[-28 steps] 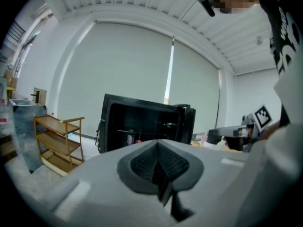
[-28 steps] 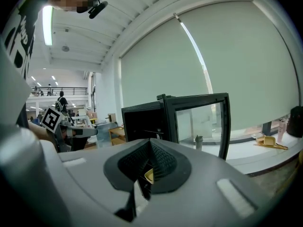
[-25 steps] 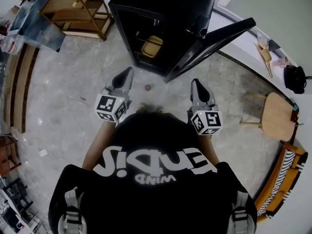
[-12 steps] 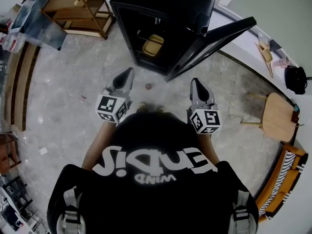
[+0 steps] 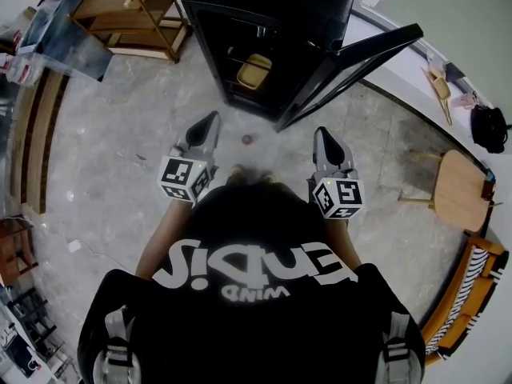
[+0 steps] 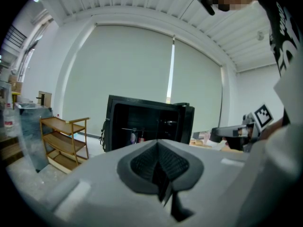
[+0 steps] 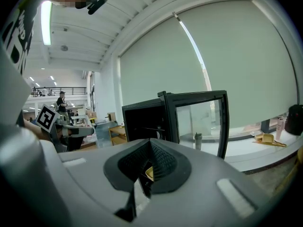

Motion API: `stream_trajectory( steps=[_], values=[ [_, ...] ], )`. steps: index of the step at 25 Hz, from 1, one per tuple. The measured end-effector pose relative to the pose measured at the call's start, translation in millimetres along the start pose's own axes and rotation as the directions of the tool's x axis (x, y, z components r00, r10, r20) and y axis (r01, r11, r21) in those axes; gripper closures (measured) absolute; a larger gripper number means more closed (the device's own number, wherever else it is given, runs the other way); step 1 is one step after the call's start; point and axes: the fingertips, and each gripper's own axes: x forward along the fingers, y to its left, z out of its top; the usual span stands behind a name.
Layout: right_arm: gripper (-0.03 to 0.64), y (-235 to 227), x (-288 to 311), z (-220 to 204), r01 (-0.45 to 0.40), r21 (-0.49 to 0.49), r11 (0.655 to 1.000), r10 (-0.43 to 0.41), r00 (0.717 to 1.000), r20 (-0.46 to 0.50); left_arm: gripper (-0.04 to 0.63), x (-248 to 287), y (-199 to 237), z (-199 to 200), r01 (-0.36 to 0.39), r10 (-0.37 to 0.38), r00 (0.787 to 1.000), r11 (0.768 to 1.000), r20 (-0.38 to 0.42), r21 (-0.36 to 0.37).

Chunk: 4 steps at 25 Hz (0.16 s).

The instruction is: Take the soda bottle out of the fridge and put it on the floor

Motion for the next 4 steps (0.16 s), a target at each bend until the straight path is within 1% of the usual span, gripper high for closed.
stream_trajectory(
  steps=[4],
  values=[
    [0.617, 1.6, -2.3, -1.5, -0.005, 0.003, 1.0, 0.005, 1.0, 0.002, 0.594, -2.4, -1.0, -2.3, -0.009, 0.009, 1.0, 1.0, -0.002, -0.006]
  ],
)
